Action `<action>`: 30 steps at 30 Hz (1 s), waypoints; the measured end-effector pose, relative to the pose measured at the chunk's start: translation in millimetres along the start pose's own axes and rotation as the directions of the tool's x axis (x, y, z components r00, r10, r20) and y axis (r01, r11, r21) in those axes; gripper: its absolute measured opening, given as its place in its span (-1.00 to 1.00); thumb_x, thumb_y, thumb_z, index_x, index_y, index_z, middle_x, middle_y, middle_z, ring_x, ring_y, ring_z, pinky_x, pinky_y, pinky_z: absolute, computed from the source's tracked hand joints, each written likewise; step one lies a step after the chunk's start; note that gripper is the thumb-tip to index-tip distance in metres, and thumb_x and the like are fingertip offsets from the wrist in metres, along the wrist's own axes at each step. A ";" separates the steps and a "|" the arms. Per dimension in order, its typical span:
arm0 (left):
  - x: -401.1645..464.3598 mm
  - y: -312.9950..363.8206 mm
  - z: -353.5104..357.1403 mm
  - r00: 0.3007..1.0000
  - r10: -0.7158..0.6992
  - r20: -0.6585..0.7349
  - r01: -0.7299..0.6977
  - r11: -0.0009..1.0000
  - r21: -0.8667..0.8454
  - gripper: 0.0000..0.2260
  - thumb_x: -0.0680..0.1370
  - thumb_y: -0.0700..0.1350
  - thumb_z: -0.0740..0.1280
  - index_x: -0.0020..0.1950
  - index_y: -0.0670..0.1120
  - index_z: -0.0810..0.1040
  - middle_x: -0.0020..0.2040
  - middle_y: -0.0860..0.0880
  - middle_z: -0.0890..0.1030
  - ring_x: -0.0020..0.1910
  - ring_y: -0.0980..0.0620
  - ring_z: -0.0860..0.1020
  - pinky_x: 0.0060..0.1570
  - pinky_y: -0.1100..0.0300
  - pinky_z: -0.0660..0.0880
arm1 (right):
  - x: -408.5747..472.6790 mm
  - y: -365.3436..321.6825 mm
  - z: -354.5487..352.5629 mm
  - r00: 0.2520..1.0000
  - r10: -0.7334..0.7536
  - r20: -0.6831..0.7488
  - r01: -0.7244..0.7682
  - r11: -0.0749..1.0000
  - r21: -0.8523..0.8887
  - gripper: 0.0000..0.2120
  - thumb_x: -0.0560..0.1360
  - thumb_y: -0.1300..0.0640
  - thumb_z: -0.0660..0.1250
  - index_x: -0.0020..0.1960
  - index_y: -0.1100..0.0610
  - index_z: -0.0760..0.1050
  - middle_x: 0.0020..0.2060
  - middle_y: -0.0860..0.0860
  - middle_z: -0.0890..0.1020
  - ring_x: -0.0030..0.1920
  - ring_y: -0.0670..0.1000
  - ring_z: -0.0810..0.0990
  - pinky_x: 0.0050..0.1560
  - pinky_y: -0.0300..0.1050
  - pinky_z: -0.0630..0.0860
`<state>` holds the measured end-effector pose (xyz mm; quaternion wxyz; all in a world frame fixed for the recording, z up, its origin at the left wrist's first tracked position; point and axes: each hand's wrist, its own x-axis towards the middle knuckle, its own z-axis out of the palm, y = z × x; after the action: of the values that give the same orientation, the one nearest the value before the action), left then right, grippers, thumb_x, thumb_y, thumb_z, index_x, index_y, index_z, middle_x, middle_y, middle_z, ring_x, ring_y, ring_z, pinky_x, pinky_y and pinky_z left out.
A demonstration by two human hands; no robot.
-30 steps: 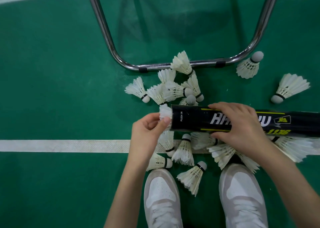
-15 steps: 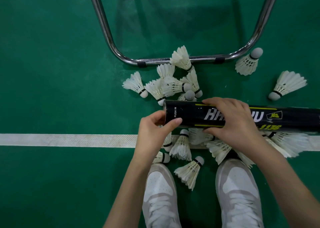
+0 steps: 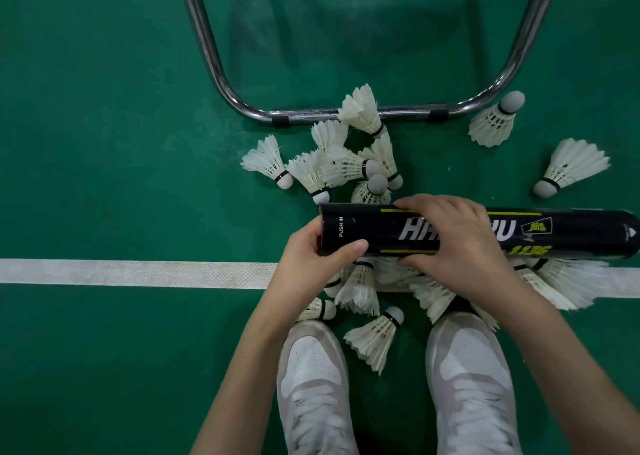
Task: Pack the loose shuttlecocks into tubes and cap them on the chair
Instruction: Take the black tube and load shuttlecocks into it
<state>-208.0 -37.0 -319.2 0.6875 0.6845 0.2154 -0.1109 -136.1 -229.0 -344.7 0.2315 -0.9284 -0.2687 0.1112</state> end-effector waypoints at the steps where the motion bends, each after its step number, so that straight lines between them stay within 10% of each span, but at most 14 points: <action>1: 0.4 -0.2 1.4 1.000 0.008 -0.028 -0.007 1.000 0.011 -0.77 0.45 -0.17 0.43 0.07 0.05 0.58 -0.06 0.11 0.68 -0.02 0.19 0.61 -0.07 0.39 0.48 | 0.3 -0.2 -0.5 1.000 0.005 -0.003 -0.005 1.000 0.001 -0.29 0.20 -0.01 0.56 0.30 -0.05 0.38 0.19 -0.08 0.51 0.21 0.05 0.39 0.18 -0.19 0.05; 12: 4.7 -1.9 2.9 0.995 -0.009 0.098 0.012 1.000 -0.029 -0.80 0.55 -0.22 0.29 0.13 0.01 0.52 0.02 0.12 0.66 0.07 0.22 0.58 -0.04 0.44 0.45 | -2.5 3.5 -1.2 1.000 0.007 0.004 -0.007 1.000 0.013 -0.28 0.21 -0.01 0.55 0.31 -0.09 0.36 0.21 -0.09 0.50 0.23 0.04 0.39 0.19 -0.18 0.05; 16: 3.5 -3.8 -8.9 0.998 0.033 -0.049 -0.037 0.996 -0.083 -0.73 0.52 -0.14 0.29 0.22 -0.10 0.49 0.07 0.05 0.62 0.03 0.25 0.58 -0.05 0.44 0.45 | -2.1 4.9 -4.3 0.999 0.023 0.024 -0.024 1.000 0.009 -0.30 0.23 -0.02 0.54 0.32 -0.09 0.36 0.23 -0.10 0.49 0.26 0.01 0.35 0.20 -0.21 0.02; 22: 4.9 -21.1 -29.6 0.982 0.078 -0.169 -0.039 0.973 0.227 -0.87 0.57 -0.16 0.28 0.05 0.04 0.56 0.02 0.11 0.63 0.02 0.25 0.57 0.00 0.39 0.44 | -2.3 9.5 -13.4 0.995 0.096 0.030 -0.096 0.995 0.006 -0.31 0.26 -0.01 0.52 0.34 -0.08 0.34 0.26 -0.06 0.46 0.29 0.03 0.32 0.27 -0.09 0.06; 30: 8.6 -42.3 -21.8 0.996 0.069 -0.063 0.001 0.671 0.741 -0.77 0.55 -0.05 0.32 0.18 -0.06 0.56 0.13 0.04 0.58 0.13 0.07 0.49 0.11 0.21 0.37 | -5.4 15.0 -15.3 0.991 0.126 0.033 -0.126 0.992 -0.012 -0.30 0.26 -0.01 0.53 0.34 -0.08 0.34 0.26 -0.06 0.47 0.29 0.03 0.32 0.29 -0.05 0.09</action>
<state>-222.5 -15.9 -360.3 0.3435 0.9122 0.1686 -0.1463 -128.9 -248.8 -338.4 0.2147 -0.9427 -0.2139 0.1396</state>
